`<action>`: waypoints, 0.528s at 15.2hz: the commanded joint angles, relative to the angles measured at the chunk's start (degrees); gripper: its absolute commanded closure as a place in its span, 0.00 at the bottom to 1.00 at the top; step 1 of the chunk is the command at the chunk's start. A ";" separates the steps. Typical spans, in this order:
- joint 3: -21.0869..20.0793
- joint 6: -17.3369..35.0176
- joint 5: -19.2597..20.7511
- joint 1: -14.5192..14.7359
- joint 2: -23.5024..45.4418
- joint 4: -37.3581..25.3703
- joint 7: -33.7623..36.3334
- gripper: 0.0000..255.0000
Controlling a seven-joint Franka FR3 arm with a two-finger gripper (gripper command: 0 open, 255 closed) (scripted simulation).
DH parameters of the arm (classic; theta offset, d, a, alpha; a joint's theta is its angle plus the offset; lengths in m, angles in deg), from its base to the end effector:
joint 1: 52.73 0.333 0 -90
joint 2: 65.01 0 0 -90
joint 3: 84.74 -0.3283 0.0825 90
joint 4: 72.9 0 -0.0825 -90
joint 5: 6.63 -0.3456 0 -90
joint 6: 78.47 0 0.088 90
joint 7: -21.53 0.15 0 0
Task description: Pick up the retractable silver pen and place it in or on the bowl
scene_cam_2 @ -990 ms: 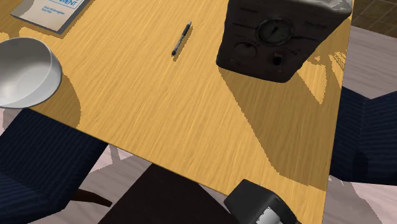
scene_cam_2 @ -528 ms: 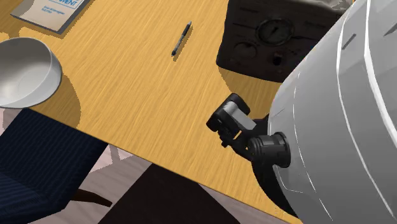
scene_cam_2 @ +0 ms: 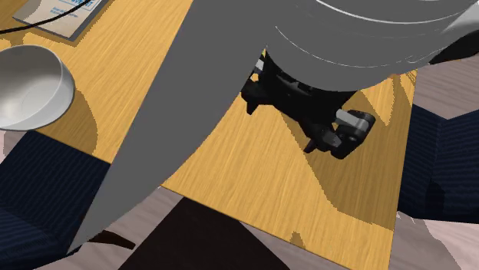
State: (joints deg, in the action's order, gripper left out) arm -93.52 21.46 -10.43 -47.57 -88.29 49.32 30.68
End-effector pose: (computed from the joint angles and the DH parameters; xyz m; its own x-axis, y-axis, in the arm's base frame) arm 0.3764 0.1107 0.5442 0.9981 0.0606 0.0123 0.0607 -0.9981 -0.0072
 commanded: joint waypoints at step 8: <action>-5.29 5.63 -0.02 3.17 16.22 -10.58 2.77 0.00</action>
State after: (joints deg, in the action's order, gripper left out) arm -98.29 26.83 -10.62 -44.72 -74.13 40.56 33.20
